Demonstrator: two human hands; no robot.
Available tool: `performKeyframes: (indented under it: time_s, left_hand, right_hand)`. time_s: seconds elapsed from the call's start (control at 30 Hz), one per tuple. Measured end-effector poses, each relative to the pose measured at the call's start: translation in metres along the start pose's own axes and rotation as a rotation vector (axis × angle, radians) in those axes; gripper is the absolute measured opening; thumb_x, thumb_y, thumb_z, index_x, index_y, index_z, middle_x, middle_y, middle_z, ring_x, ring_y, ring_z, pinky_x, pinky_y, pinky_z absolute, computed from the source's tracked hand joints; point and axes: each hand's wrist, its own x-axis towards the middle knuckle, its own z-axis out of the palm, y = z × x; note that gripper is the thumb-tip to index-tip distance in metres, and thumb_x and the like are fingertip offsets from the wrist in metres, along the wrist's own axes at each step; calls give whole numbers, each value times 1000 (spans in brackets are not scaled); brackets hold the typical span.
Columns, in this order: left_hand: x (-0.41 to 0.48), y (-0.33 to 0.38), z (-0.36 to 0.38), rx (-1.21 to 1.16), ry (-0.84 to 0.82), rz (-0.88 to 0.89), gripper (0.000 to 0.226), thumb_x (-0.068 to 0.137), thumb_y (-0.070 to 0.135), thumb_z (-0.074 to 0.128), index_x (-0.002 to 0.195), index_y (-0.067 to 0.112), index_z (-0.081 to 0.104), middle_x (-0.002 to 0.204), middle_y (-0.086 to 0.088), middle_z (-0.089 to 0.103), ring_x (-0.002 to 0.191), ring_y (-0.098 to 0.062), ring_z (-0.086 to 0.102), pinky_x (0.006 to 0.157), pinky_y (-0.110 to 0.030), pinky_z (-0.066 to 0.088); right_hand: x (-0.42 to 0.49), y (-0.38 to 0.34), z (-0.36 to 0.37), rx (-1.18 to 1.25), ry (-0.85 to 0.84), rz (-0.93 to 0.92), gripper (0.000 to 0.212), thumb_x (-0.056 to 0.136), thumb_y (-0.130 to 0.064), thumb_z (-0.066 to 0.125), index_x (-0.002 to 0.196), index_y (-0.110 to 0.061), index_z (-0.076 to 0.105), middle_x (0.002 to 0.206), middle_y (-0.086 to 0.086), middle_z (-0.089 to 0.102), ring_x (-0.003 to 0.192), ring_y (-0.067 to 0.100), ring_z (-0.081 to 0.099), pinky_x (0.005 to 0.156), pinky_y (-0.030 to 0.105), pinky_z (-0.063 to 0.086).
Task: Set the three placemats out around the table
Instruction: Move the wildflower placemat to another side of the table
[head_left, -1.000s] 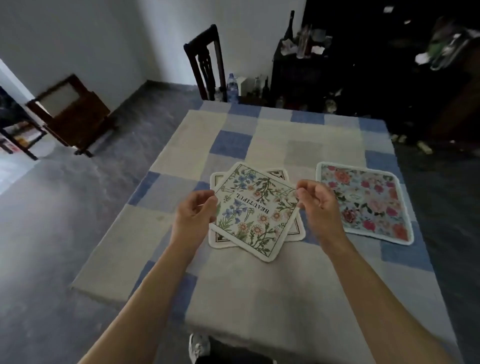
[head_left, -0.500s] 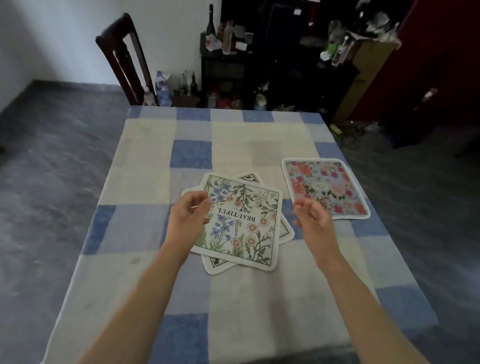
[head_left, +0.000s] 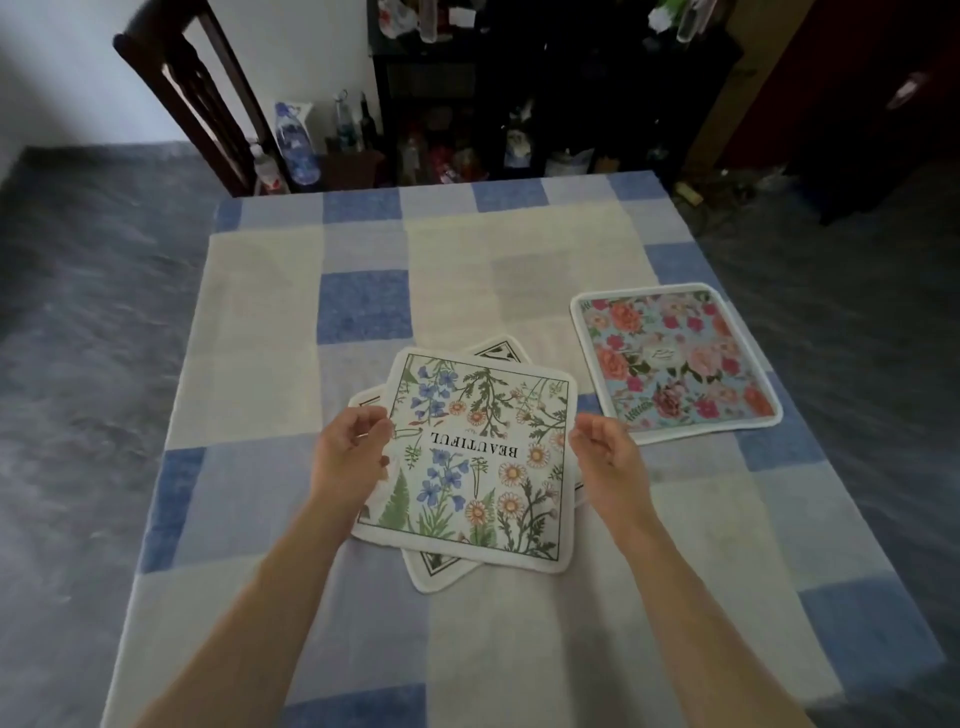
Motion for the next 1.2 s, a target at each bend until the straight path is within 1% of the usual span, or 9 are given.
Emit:
performKeyframes:
  time_s: [0.1, 0.23, 0.4, 0.57, 0.8, 0.93, 1.0, 1.07, 1.2]
  left_hand:
    - [14, -6, 5, 25, -9, -56, 10, 77, 31, 64, 85, 30, 71, 88, 0, 74, 65, -11, 65, 62, -35, 55]
    - [30, -20, 5, 70, -2, -104, 11, 78, 31, 64, 87, 27, 69, 93, -8, 72, 64, -21, 63, 65, -44, 56]
    - [46, -35, 4, 226, -13, -134, 22, 75, 41, 61, 94, 33, 65, 93, 1, 74, 67, -22, 71, 58, -38, 58]
    - [59, -46, 2, 333, -24, -163, 29, 86, 32, 61, 114, 24, 61, 102, 0, 70, 68, -24, 74, 69, -49, 62]
    - [60, -47, 5, 516, 3, -132, 39, 86, 26, 63, 124, 17, 58, 116, -3, 66, 94, -28, 70, 83, -49, 58]
    - [61, -46, 4, 538, 0, -120, 32, 84, 23, 66, 116, 19, 60, 105, -1, 70, 82, -27, 72, 77, -47, 60]
    - [64, -45, 4, 450, 22, -187, 28, 80, 18, 70, 107, 21, 64, 94, 4, 74, 66, -23, 74, 71, -46, 62]
    - [68, -43, 4, 354, 52, -279, 25, 74, 13, 71, 97, 23, 68, 83, 8, 76, 59, -22, 74, 66, -47, 62]
    - [73, -40, 3, 369, 152, -244, 24, 75, 17, 68, 95, 28, 73, 81, 13, 74, 73, -11, 72, 62, -28, 57]
  right_hand:
    - [15, 12, 7, -49, 8, 43, 29, 96, -28, 63, 122, -15, 63, 114, -5, 67, 105, 3, 61, 79, 13, 44]
    - [32, 31, 15, -142, -4, 85, 33, 96, -30, 62, 126, -15, 59, 117, -6, 63, 107, 11, 60, 76, 11, 42]
    - [42, 49, 23, -268, -29, 88, 22, 93, -23, 63, 114, -23, 58, 110, -6, 63, 102, 10, 60, 84, 29, 49]
    - [47, 54, 27, -327, -21, 117, 25, 91, -21, 63, 116, -18, 59, 117, 3, 61, 109, 19, 58, 95, 40, 49]
    - [41, 58, 32, -419, 49, 145, 27, 93, -19, 61, 118, -12, 58, 105, -1, 59, 99, 18, 57, 79, 28, 40]
    - [41, 58, 33, -367, 72, 194, 32, 90, -18, 65, 120, -19, 53, 97, -11, 58, 86, 6, 58, 69, 20, 41]
    - [43, 57, 33, -297, 118, 246, 35, 89, -15, 67, 121, -19, 53, 94, -14, 59, 79, -9, 54, 62, 10, 38]
    - [45, 58, 32, -267, 158, 270, 32, 88, -10, 68, 116, -17, 56, 93, -12, 62, 77, -11, 54, 60, 7, 36]
    - [44, 57, 27, -330, 181, 217, 19, 89, -5, 66, 105, -15, 63, 84, -12, 64, 73, -5, 58, 55, 6, 40]
